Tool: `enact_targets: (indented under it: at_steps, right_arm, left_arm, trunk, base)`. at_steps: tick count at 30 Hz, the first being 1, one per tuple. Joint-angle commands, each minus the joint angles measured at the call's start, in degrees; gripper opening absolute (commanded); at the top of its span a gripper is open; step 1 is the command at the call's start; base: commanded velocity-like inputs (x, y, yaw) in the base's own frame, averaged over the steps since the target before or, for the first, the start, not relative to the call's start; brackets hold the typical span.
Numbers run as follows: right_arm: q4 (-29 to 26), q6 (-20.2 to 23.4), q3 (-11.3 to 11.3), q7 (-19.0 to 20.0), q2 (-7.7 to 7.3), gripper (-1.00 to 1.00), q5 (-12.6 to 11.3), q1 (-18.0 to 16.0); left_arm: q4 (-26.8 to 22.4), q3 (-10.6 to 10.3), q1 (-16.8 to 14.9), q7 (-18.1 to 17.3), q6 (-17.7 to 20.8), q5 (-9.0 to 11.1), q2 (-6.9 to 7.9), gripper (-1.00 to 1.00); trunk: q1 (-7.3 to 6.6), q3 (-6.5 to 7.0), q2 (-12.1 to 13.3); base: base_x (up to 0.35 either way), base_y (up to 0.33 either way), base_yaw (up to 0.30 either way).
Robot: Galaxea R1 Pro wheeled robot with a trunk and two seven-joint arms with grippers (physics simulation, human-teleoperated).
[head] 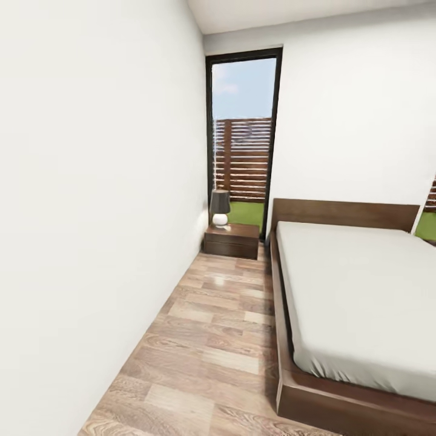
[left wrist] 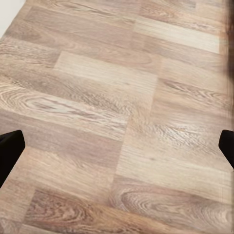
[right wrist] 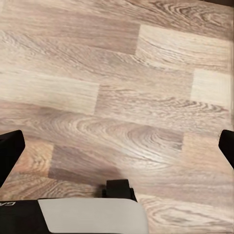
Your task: In the bedroom, move the book from the bed onto either nightstand, and place the two sandals side by side next to the bed.
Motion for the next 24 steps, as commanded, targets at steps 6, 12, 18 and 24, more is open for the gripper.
enact_targets:
  at_steps: [6, 12, 18, 24]
  right_arm:
    - [-0.03, -0.12, -0.1, -0.04, 0.02, 1.0, -0.01, 0.0]
    - [0.17, -0.12, -0.1, -0.04, 0.09, 1.0, -0.01, 0.0]
    - [0.23, -0.12, -0.1, -0.04, 0.08, 1.0, -0.01, 0.0]
    - [0.23, -0.12, -0.1, -0.04, 0.03, 1.0, -0.01, 0.0]
  left_arm:
    - [0.06, 0.0, -0.02, -0.05, -0.15, 0.24, -0.01, 1.0]
    - [0.06, 0.0, -0.03, -0.05, -0.15, 0.24, -0.01, 1.0]
    - [0.07, 0.0, -0.03, -0.05, -0.15, 0.24, -0.01, 1.0]
    - [0.09, 0.0, -0.06, -0.05, -0.15, 0.24, -0.01, 1.0]
  trunk:
    - [0.0, 0.25, -0.03]
    - [0.0, 0.56, -0.03]
    - [0.0, 0.88, -0.03]
    - [0.0, 1.21, -0.03]
  base:
    - [0.0, 0.0, -0.249]
    - [0.0, 0.0, -0.25]
    - [0.0, 0.0, -0.251]
    - [0.0, 0.0, -0.251]
